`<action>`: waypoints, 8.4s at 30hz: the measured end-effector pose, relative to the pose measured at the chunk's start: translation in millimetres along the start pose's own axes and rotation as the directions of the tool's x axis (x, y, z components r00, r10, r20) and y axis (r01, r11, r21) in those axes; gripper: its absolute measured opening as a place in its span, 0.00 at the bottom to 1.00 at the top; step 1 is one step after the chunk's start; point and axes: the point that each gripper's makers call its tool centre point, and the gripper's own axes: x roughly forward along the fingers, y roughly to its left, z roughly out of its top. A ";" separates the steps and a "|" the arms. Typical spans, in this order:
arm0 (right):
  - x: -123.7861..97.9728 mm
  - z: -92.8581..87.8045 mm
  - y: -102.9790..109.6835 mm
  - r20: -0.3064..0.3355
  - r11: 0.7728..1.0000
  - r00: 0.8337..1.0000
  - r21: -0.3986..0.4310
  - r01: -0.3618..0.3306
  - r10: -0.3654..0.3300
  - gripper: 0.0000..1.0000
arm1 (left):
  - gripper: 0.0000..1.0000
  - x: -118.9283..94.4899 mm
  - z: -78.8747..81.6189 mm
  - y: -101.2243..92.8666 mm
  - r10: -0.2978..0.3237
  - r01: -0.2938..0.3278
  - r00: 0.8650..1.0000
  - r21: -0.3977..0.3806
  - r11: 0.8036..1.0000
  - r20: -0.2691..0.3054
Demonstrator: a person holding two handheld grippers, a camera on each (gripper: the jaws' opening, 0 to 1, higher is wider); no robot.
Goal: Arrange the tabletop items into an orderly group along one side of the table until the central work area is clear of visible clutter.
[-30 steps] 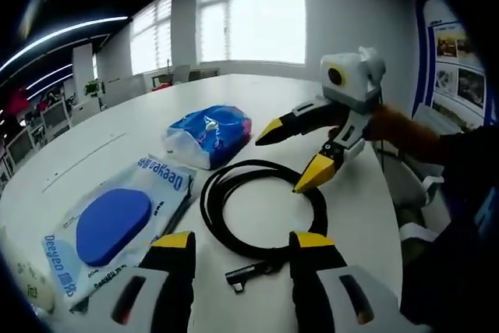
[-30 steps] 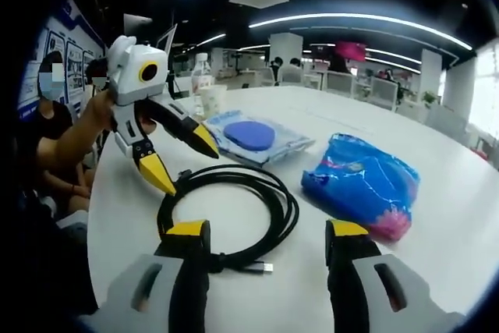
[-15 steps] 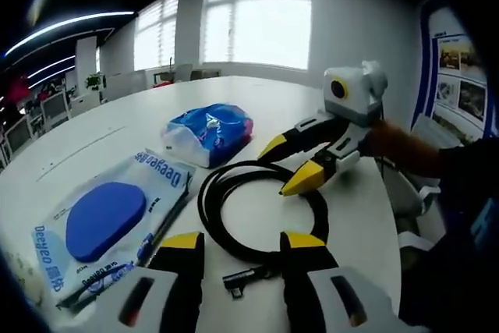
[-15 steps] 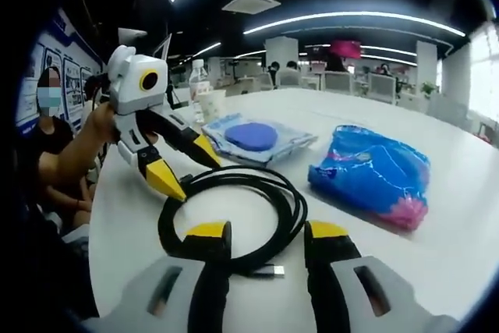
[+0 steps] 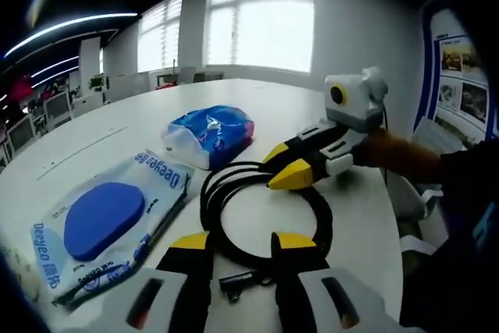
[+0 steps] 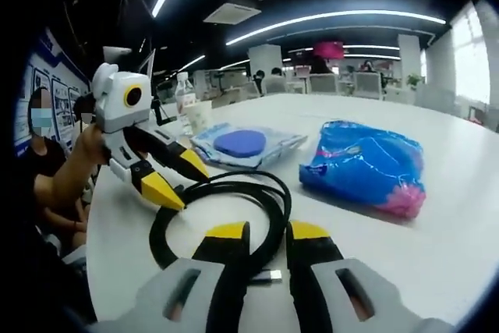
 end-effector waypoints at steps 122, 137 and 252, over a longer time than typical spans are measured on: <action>3.8 20.3 19.4 0.094 0.992 0.995 0.124 -0.032 0.020 0.01 | 0.04 -35.3 -9.9 -11.0 -0.014 0.014 0.999 -0.004 1.000 0.042; 2.5 21.8 17.8 0.131 0.995 0.991 0.093 -0.026 0.014 0.07 | 0.11 -36.9 -22.7 -20.0 -0.004 0.004 1.000 0.016 1.000 0.028; -45.1 -3.1 35.5 -0.019 0.999 1.000 -0.035 -0.001 0.001 0.98 | 1.00 -146.2 -55.0 40.6 0.188 -0.182 0.976 -0.061 0.981 0.112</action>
